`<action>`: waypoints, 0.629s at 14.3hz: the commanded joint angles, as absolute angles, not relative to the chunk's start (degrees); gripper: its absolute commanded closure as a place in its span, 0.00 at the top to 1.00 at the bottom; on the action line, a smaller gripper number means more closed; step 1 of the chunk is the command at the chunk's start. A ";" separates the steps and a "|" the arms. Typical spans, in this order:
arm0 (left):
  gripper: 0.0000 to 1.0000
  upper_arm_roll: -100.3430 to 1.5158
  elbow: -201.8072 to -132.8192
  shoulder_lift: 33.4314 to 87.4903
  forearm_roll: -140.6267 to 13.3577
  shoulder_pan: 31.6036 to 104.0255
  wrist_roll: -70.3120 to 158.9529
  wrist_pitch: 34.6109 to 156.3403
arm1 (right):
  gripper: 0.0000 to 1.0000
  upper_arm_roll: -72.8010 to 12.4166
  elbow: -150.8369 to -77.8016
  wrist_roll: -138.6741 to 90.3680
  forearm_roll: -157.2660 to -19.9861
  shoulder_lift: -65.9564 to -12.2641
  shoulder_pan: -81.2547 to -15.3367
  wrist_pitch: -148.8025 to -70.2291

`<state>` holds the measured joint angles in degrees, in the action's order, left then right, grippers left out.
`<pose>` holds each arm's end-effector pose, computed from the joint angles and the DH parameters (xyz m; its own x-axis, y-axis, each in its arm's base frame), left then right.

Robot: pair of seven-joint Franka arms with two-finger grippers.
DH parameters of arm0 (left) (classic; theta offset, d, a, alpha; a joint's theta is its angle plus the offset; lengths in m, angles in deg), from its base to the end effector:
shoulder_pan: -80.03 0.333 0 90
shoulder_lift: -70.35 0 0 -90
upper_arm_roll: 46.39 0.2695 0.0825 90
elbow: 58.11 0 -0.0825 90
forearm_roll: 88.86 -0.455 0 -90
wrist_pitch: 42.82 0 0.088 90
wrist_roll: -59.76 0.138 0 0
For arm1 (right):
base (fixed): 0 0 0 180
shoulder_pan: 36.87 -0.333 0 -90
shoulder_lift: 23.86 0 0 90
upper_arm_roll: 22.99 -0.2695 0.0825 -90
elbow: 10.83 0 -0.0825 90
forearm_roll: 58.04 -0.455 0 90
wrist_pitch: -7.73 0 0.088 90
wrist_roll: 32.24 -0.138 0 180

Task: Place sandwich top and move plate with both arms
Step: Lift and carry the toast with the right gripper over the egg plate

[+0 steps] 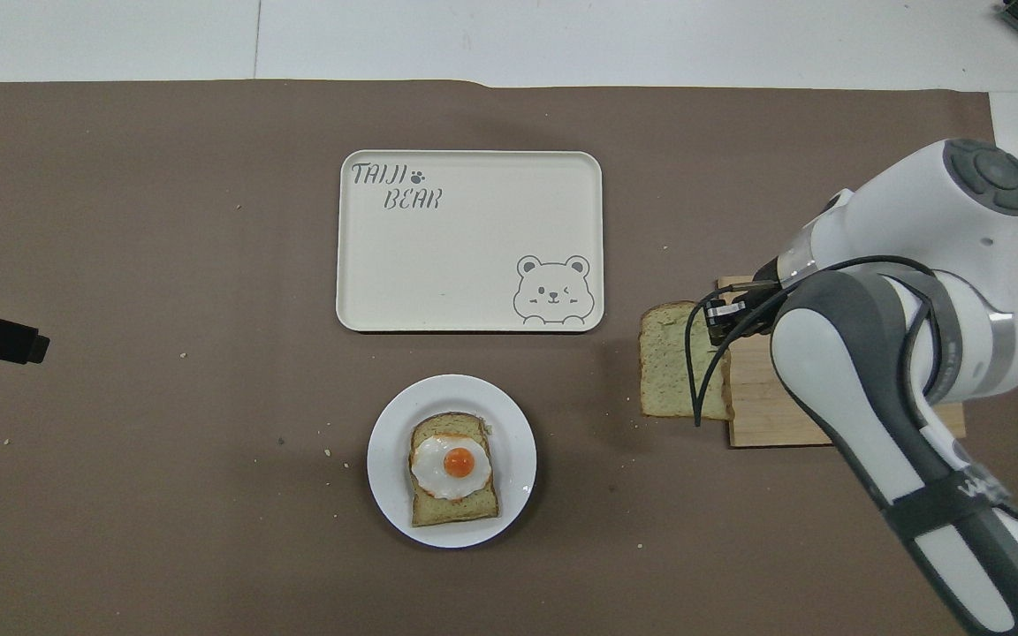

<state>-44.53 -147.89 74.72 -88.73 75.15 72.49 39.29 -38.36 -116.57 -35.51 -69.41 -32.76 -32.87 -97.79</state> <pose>0.5878 -0.0308 0.5838 0.9607 -0.2719 -0.0551 -0.2713 -0.9623 0.0173 0.6208 0.1451 0.3279 0.9809 0.0905 -0.1722 0.0532 -0.9762 -0.2102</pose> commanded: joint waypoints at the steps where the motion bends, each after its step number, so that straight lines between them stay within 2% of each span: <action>1: 1.00 -44.28 -149.78 76.41 -89.39 74.49 72.33 39.27 | 0.00 -40.48 -117.26 -37.68 -72.62 -31.59 -33.08 -96.51; 7: 1.00 -44.28 -149.78 76.41 -89.39 74.49 72.33 39.27 | 0.00 -40.48 -119.72 -46.19 -79.38 -29.31 -41.60 -97.65; 9: 1.00 -44.28 -149.78 76.41 -89.39 74.49 72.33 39.27 | 0.00 -40.57 -120.95 -50.24 -81.67 -29.39 -44.59 -100.79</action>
